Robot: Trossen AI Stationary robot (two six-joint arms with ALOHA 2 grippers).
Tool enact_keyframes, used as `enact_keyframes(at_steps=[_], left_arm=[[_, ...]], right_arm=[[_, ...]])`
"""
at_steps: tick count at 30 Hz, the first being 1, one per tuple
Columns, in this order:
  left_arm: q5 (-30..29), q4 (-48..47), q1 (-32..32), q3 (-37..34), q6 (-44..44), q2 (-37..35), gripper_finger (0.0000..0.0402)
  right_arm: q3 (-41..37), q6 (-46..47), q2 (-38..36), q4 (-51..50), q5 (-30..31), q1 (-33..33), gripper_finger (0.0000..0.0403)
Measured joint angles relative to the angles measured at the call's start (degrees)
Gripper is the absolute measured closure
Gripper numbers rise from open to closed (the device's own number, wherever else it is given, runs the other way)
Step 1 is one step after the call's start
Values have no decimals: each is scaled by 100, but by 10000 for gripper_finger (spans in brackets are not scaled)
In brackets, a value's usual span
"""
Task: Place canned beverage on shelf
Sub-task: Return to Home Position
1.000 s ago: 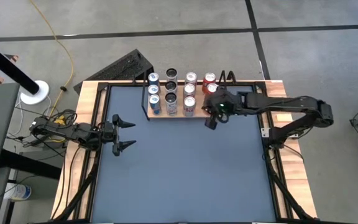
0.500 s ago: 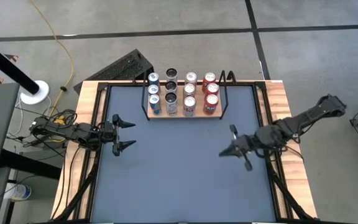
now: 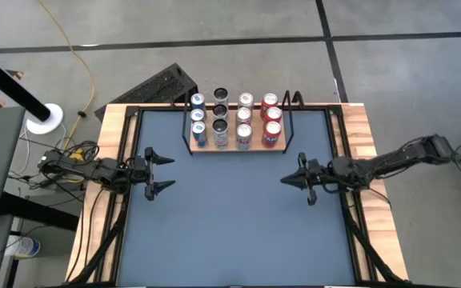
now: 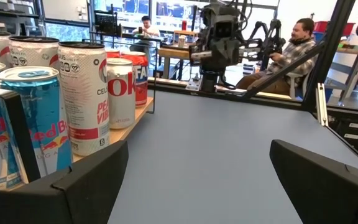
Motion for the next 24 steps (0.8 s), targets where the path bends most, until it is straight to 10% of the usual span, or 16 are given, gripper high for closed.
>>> enact_keyframes(at_steps=[5,24], left_arm=[[0,0,2,0,0,0,20],[0,-4,0,4,0,1,20]], right_arm=[[-114,71,-25,14,-1105,-795,403],[-463,26,-1228,-729,-483,-1365,403]])
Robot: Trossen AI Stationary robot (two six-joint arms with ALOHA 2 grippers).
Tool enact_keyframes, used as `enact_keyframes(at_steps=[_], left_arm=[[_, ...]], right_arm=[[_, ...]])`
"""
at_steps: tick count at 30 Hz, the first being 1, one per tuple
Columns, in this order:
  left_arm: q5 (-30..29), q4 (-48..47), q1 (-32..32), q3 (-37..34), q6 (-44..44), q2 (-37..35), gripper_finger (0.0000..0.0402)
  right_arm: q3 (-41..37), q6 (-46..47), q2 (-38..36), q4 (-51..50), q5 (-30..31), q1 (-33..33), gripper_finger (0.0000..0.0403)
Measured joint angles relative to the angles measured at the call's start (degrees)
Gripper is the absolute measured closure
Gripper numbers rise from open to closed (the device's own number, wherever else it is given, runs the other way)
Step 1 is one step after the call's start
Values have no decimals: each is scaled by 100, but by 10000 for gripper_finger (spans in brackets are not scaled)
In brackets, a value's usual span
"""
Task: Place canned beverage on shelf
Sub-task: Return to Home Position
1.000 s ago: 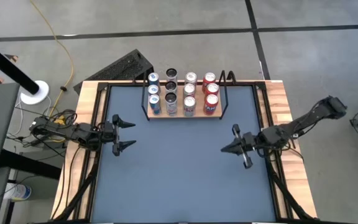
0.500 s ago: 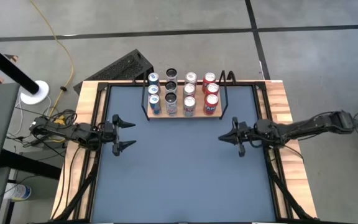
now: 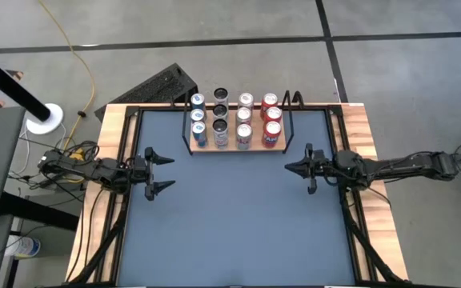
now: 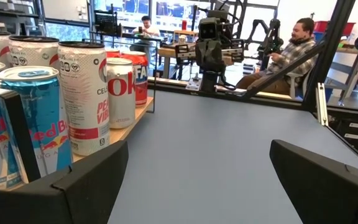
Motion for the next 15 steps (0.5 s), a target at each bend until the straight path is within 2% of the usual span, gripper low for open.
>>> enact_keyframes(at_steps=[15], left_arm=[[0,0,2,0,-15,-1,20]], right_arm=[[-7,-15,27,-665,-4,2,403]])
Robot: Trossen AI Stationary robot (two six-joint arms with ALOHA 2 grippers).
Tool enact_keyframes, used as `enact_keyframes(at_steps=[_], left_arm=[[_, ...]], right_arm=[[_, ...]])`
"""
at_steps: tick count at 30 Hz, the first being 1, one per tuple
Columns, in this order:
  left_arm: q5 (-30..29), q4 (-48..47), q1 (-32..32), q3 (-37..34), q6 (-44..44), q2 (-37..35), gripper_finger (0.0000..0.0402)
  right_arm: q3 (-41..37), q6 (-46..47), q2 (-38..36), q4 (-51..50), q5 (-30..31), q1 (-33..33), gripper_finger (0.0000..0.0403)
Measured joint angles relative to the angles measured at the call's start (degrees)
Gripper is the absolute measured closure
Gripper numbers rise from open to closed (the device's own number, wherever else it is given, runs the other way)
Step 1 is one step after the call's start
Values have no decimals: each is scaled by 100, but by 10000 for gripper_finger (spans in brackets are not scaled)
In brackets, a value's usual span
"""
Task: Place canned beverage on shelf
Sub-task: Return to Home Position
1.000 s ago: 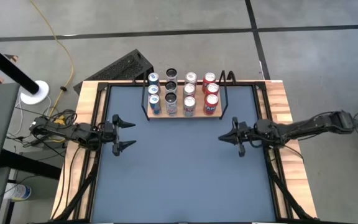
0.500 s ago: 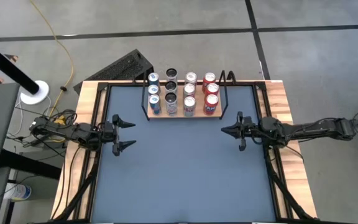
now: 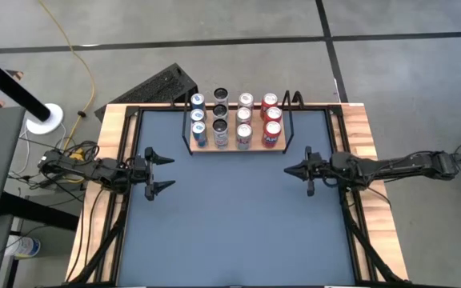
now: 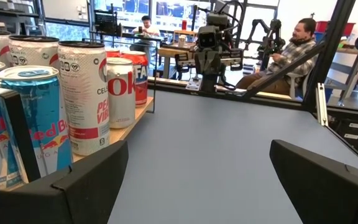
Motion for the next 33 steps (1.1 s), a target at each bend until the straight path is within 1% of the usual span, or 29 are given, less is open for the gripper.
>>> enact_keyframes(at_steps=[9,18,33], left_arm=[[0,-1,0,0,15,-1,20],[-2,0,0,0,0,0,20],[-2,-2,-2,0,15,-1,20]], right_arm=[[-4,2,1,-630,-2,0,403],[-7,2,0,-1046,-4,0,403],[-11,4,0,-1102,-8,0,403]])
